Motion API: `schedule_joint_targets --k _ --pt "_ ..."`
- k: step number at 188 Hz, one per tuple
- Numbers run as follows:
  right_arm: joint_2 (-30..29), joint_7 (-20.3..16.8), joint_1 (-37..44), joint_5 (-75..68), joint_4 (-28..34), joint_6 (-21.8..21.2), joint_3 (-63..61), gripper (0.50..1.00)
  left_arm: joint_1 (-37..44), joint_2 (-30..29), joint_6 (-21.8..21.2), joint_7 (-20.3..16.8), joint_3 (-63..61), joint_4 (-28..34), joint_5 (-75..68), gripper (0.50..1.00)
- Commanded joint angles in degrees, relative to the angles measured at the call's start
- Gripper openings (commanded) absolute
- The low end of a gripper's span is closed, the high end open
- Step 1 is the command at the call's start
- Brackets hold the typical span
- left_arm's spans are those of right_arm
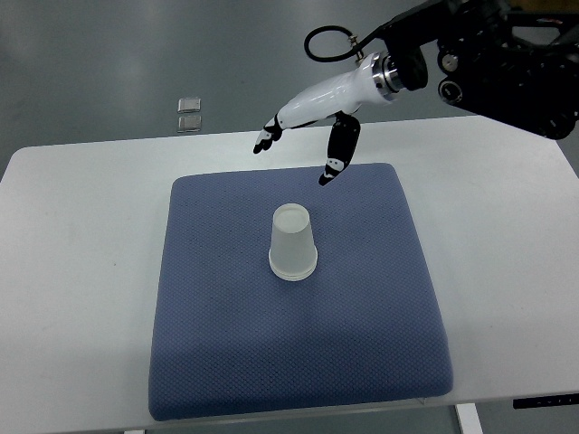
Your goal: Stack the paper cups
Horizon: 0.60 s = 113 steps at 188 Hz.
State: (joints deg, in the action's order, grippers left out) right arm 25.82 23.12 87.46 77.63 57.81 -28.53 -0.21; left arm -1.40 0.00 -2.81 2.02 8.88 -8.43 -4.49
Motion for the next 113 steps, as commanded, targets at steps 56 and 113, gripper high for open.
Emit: schedule_joint_targets --k 56,113 --pt "1.60 0.44 -18.90 -21.73 -10.17 6.11 -19.04 0.911 0.00 0.00 0.00 0.00 0.00 -0.01 0.00 1.000" --pt "-1.91 0.09 -29.10 -37.20 -12.55 14.20 -24.49 0.911 0.00 0.00 0.00 0.00 0.00 -0.01 0.00 1.000"
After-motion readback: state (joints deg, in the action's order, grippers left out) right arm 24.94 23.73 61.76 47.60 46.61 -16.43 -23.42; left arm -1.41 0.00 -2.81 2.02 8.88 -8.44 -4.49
